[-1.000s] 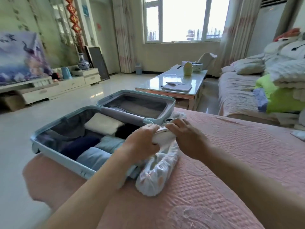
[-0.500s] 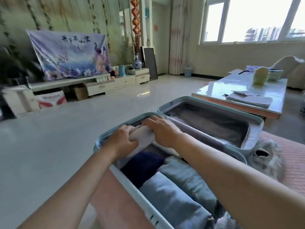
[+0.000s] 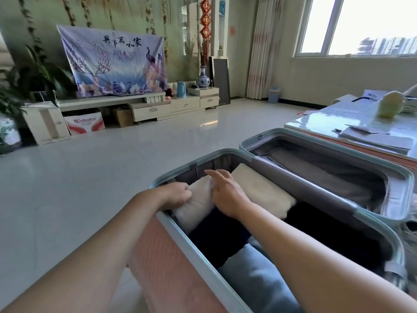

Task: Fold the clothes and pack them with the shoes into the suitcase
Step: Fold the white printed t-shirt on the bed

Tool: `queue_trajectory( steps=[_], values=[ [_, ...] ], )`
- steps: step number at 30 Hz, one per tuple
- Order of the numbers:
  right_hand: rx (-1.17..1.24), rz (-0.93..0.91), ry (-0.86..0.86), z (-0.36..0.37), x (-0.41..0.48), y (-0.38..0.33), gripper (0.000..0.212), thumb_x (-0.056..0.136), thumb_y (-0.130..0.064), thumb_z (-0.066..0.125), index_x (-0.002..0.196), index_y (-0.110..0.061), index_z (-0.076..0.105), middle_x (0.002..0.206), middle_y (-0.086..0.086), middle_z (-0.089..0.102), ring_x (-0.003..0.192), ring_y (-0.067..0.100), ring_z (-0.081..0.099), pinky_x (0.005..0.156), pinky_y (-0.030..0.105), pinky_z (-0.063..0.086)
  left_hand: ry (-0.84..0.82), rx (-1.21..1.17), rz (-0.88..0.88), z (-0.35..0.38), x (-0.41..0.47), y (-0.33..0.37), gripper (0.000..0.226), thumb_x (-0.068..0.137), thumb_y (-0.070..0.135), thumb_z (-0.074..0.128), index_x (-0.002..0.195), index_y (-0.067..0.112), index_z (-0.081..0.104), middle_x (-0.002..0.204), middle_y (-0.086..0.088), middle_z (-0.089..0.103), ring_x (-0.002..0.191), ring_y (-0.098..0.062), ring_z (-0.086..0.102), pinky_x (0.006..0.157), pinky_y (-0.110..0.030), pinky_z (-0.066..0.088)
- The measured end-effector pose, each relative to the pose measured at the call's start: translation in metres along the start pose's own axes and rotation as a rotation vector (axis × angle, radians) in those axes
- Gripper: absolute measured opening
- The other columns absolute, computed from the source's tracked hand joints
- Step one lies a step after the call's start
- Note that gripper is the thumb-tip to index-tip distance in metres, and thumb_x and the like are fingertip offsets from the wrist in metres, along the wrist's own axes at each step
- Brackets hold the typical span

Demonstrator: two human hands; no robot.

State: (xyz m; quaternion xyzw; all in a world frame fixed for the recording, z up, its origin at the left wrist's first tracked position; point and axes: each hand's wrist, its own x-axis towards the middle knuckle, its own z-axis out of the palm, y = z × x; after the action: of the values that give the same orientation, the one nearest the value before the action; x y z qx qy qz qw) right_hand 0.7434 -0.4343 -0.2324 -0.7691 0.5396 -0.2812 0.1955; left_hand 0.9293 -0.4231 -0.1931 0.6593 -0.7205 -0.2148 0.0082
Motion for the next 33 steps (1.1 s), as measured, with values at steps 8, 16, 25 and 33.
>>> queue_trajectory(
  steps=[8, 16, 25, 33],
  values=[
    [-0.502, -0.130, -0.080, 0.007, 0.006, -0.007, 0.061, 0.098, -0.018, 0.047, 0.155, -0.031, 0.031, 0.166, 0.007, 0.011, 0.147, 0.028, 0.022, 0.114, 0.041, 0.027, 0.242, 0.476, 0.161, -0.014, 0.004, 0.006, 0.040, 0.092, 0.012, 0.049, 0.121, 0.033, 0.063, 0.126, 0.006, 0.053, 0.116, -0.021, 0.054, 0.085, -0.035, 0.049],
    [-0.265, -0.216, -0.064, 0.016, -0.004, 0.000, 0.060, 0.087, -0.040, 0.024, 0.136, -0.033, 0.058, 0.140, -0.011, 0.057, 0.133, 0.014, 0.046, 0.111, 0.037, 0.038, 0.011, 0.730, 0.135, -0.025, 0.016, 0.011, 0.021, 0.083, 0.018, 0.061, 0.102, 0.025, 0.068, 0.102, 0.003, 0.066, 0.088, -0.023, 0.062, 0.068, -0.029, 0.047],
    [-0.235, -0.137, -0.142, 0.010, -0.008, 0.000, 0.043, 0.096, -0.026, 0.043, 0.135, -0.032, 0.060, 0.140, -0.009, 0.059, 0.129, 0.019, 0.050, 0.109, 0.027, 0.036, 0.524, -0.289, 0.033, -0.047, 0.025, 0.007, 0.038, 0.103, 0.044, 0.042, 0.079, 0.023, 0.062, 0.094, -0.004, 0.069, 0.085, -0.023, 0.060, 0.075, -0.032, 0.045],
    [-0.292, -0.046, -0.238, 0.015, -0.003, -0.008, 0.046, 0.100, -0.035, 0.036, 0.143, -0.034, 0.051, 0.150, -0.009, 0.050, 0.140, 0.017, 0.042, 0.116, 0.035, 0.032, 0.267, 0.580, 0.008, -0.071, 0.004, 0.036, 0.009, 0.088, 0.030, 0.063, 0.088, 0.021, 0.066, 0.079, 0.002, 0.059, 0.078, -0.021, 0.057, 0.060, -0.028, 0.039]
  ],
)
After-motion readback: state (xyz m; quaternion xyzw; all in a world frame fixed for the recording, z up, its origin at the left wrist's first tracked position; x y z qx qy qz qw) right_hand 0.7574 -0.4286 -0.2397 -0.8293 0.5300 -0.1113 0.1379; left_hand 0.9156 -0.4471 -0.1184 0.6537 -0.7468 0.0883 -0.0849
